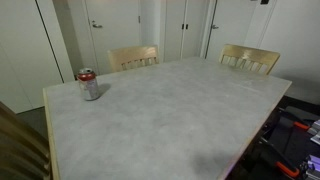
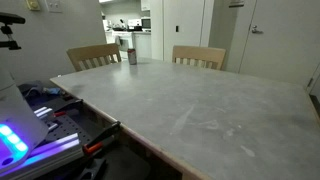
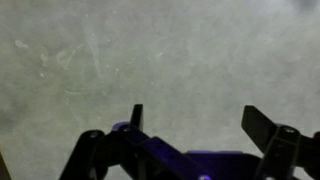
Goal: Move the can from left to right
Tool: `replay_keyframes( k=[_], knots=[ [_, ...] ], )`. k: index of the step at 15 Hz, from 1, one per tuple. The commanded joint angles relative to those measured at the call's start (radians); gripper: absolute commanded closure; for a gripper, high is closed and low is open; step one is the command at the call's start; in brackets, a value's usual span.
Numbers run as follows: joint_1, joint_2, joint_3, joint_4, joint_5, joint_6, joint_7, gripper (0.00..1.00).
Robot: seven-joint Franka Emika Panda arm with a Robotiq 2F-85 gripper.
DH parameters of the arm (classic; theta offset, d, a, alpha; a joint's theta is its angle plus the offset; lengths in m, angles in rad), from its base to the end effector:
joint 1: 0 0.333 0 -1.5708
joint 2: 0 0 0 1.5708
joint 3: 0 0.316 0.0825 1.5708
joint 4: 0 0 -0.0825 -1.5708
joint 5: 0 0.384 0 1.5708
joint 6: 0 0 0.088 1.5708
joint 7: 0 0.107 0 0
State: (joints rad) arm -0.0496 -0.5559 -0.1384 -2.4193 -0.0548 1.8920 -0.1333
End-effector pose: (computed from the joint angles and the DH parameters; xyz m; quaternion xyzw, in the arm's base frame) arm 0.3784 -0.0809 0.5064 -0.9998 0.0091 -0.0138 0.0084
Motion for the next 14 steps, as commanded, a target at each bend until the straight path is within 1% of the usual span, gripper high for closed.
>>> replay_keyframes(
  k=[1,5,7,14],
  knots=[
    [-0.01,0.001,0.008,0.002,0.005,-0.002,-0.004,0.0],
    [-0.004,0.016,0.018,0.018,0.003,-0.001,0.002,0.0],
    [0.009,0.05,0.042,0.044,-0.001,-0.001,0.011,0.0],
    [0.099,0.238,0.136,0.218,-0.001,0.007,-0.018,0.0]
  ],
)
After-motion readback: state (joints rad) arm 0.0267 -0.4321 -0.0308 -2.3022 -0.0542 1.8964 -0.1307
